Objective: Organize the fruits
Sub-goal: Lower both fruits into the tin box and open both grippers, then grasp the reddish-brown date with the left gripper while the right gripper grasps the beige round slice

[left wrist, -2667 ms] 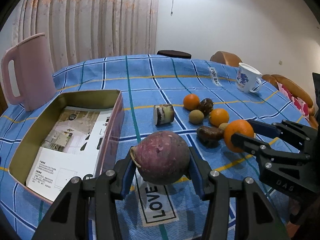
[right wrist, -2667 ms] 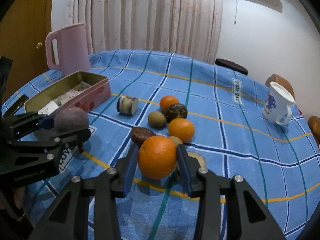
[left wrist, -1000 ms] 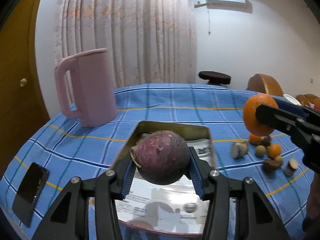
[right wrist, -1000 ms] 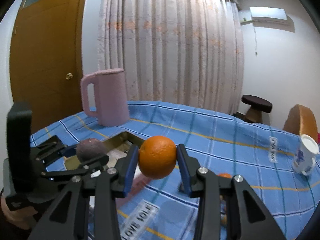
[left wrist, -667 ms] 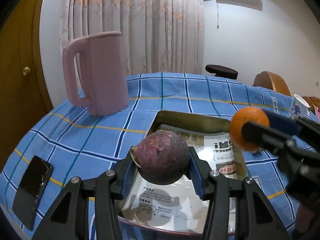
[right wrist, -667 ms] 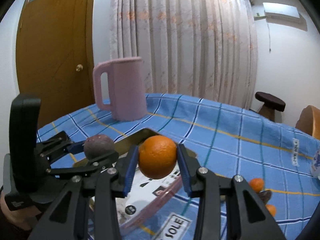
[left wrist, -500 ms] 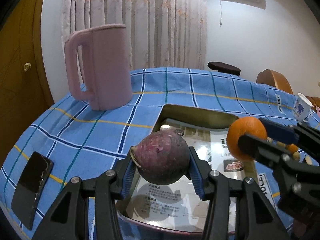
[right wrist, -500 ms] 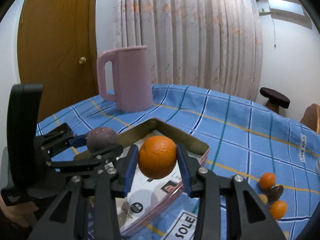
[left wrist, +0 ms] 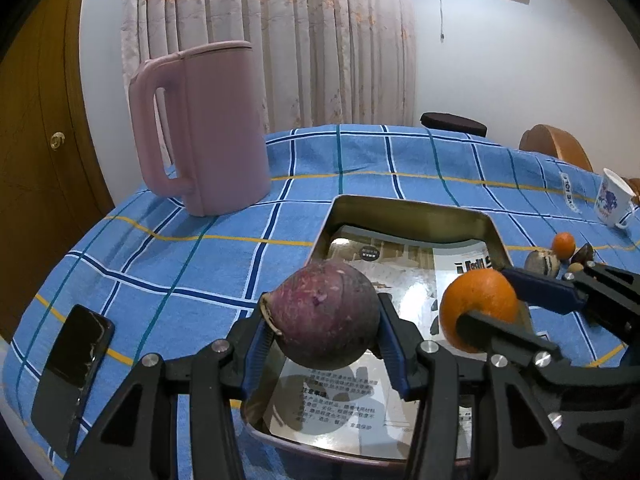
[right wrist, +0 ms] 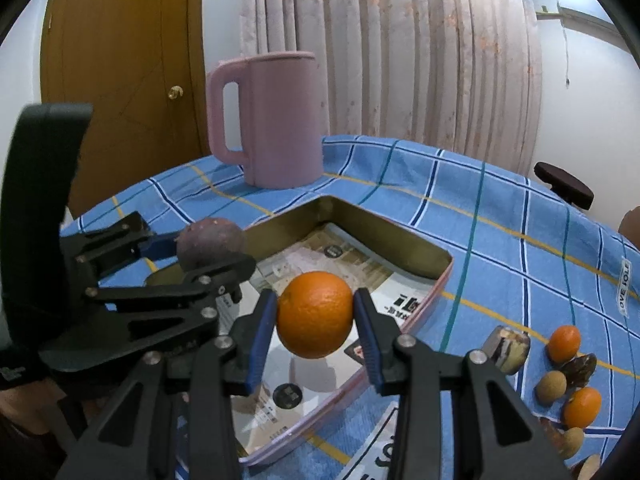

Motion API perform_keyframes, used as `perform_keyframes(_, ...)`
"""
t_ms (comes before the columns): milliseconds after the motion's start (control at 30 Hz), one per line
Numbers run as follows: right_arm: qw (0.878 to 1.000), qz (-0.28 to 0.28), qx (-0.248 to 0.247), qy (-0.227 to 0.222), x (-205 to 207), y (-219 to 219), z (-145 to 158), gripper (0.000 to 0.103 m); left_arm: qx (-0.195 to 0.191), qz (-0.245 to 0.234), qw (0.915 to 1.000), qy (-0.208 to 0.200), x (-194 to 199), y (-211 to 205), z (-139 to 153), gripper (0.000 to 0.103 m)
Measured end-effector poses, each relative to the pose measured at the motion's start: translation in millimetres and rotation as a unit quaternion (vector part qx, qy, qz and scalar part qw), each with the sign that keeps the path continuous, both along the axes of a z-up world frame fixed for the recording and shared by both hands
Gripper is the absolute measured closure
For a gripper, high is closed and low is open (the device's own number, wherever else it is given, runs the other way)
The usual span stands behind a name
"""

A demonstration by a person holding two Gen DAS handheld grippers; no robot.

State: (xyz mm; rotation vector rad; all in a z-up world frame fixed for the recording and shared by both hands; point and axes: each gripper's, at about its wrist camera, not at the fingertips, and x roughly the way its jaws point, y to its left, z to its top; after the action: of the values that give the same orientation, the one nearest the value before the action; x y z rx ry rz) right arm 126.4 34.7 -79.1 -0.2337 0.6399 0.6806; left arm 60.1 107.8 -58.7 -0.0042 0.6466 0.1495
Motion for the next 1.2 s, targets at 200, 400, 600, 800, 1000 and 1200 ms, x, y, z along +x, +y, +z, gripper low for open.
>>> perform_keyframes(200, 1.000, 0.007, 0.006, 0.012, 2.6, -1.6, -1.6, 0.059, 0.005, 0.000, 1.0000, 0.003, -2.2, -0.9, 0.1, 0.051)
perform_keyframes(400, 0.999, -0.016, 0.035, 0.006, -0.6, -20.6, 5.8, 0.025, 0.002, 0.017, 0.9997, -0.017, -15.7, -0.3, 10.9, 0.026)
perform_keyframes(600, 0.997, -0.045, 0.064, -0.024, -19.8, -64.4, 28.9, 0.015, 0.003, 0.001, 0.9991, -0.042, -25.9, -22.3, 26.3, 0.025)
perform_keyframes(800, 0.988, -0.141, 0.003, -0.063, -34.1, -133.9, 34.6, 0.008, 0.001, -0.055, 0.9976, -0.041, -23.6, -66.3, 30.5, 0.025)
perform_keyframes(1000, 0.973, -0.227, -0.031, -0.036, -27.7, -198.4, 25.1, 0.009, 0.001, -0.110, 0.9938, -0.015, -11.5, -119.6, 23.2, 0.025)
perform_keyframes(1200, 0.974, -0.221, -0.042, 0.018, -17.8, -211.2, 7.0, 0.033, 0.002, -0.143, 0.9896, 0.018, 5.2, -151.3, 10.6, 0.025)
